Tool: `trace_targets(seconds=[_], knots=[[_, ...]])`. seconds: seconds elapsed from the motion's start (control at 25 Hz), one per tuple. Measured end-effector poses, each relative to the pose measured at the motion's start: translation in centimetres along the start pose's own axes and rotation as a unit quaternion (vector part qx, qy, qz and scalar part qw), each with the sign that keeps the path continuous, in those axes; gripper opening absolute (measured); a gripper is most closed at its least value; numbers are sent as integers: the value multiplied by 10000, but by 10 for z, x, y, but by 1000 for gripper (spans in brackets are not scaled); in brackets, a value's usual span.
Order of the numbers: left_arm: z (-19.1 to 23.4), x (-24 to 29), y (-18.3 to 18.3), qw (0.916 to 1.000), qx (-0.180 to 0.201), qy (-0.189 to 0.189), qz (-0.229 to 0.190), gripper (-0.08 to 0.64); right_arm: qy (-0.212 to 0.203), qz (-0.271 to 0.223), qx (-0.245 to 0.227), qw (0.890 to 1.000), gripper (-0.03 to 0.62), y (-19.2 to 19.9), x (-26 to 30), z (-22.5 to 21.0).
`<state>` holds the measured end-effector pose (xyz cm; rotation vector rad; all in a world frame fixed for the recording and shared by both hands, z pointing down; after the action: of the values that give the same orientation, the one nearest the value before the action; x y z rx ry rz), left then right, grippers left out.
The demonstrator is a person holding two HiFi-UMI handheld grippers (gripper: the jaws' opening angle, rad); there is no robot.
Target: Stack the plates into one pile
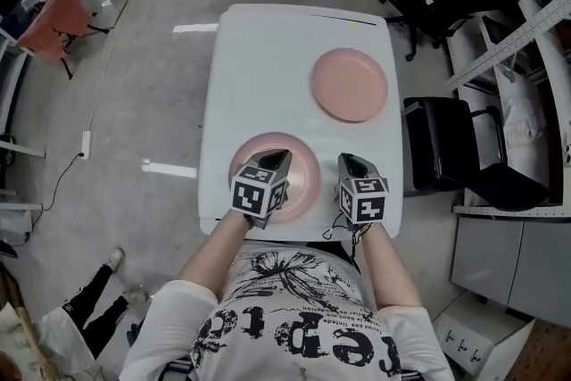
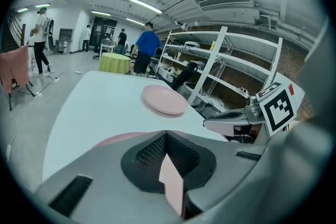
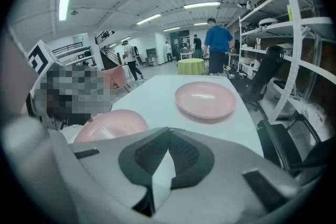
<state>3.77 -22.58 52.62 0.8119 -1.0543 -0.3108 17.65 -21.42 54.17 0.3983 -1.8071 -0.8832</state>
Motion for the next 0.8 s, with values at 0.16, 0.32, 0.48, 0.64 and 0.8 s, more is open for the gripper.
trace_targets(seconds=[0.16,0.32,0.48,0.64,0.8], knots=[[-37,31,-11,9997,-147,-179,-15,0,-233,-5,-84,9997,6,-3,-9,-49],[-69,56,-20,9969,-532,-556,-150,0,-470,84,-258,9985,6,-3,-18,-100],[-92,86,-33,9916,-874,-901,-314,0,-593,130,-604,9963,6,-9,-23,-147],[-104,107,-44,9904,-917,-983,-314,0,-607,177,-656,9958,6,-15,-22,-186],[-89,132,-57,9878,-973,-1207,-117,0,-481,201,-471,9975,8,-27,-6,-221]])
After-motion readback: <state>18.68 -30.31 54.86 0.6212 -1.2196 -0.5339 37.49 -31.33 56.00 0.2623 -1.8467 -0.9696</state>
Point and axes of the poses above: the fingertips, and each gripper's own axes: x forward along the fingers, z to its left, y out of its underside, the point moved 1 cm from there along -x, backward along the fingers, and after that the axes turned 9 degrees about -y, right-handed, at the moved point
